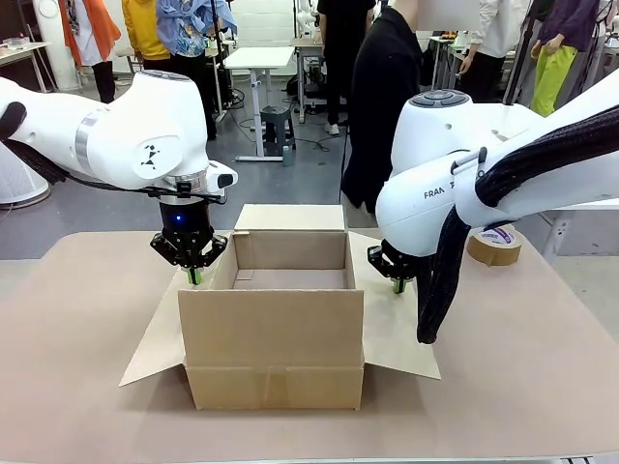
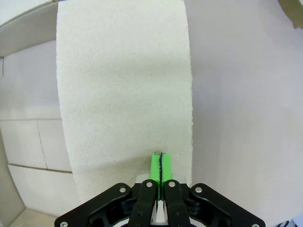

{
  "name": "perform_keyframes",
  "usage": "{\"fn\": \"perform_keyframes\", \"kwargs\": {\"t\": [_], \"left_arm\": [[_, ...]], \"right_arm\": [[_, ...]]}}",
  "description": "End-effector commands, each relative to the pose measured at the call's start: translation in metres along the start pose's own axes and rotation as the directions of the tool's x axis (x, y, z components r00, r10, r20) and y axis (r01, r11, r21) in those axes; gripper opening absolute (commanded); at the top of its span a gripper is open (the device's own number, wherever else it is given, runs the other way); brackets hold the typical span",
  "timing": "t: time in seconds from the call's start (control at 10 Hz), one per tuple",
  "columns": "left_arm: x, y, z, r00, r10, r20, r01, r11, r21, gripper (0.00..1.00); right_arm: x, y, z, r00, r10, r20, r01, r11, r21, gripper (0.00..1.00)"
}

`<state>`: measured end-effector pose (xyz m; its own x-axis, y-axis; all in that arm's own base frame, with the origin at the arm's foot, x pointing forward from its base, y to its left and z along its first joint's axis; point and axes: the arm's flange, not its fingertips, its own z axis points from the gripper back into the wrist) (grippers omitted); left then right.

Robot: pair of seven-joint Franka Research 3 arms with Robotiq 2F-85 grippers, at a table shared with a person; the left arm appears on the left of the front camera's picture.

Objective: Wrap the clocks to prevent damage.
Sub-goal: Once the human has placed the objects inside and stepped back, release both hands from the side flaps of the Package Box.

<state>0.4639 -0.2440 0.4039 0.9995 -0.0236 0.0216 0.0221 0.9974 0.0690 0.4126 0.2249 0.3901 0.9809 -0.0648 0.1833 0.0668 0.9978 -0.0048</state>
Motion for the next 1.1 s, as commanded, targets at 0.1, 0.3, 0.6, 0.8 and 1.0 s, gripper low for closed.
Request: {"fn": "perform_keyframes", "kwargs": {"t": [0.1,0.3,0.6,0.8,1.0], "left_arm": [[-0.0001,-0.0008,-0.0013,1.000,0.010,0.008,-0.010,1.000,0.019,0.00],[-0.0001,-0.0008,-0.0013,1.000,0.010,0.008,-0.010,1.000,0.019,0.00],[-0.0001,-0.0008,-0.0013,1.000,0.010,0.008,-0.010,1.000,0.019,0.00],[-0.0001,-0.0008,-0.0013,1.000,0.010,0.008,-0.010,1.000,0.019,0.00],[-0.0001,-0.0008,-0.0013,1.000,0.010,0.008,-0.010,1.000,0.019,0.00]], "right_arm": [[-0.0006,0.0005,-0.0009,1.000,0.001,-0.001,-0.001,1.000,-0.002,0.01],[-0.0006,0.0005,-0.0009,1.000,0.001,-0.001,-0.001,1.000,-0.002,0.01],[-0.0006,0.0005,-0.0009,1.000,0.001,-0.001,-0.001,1.000,-0.002,0.01],[-0.0006,0.0005,-0.0009,1.000,0.001,-0.001,-0.001,1.000,-0.002,0.01],[-0.0006,0.0005,-0.0009,1.000,0.001,-0.001,-0.001,1.000,-0.002,0.01]]}}
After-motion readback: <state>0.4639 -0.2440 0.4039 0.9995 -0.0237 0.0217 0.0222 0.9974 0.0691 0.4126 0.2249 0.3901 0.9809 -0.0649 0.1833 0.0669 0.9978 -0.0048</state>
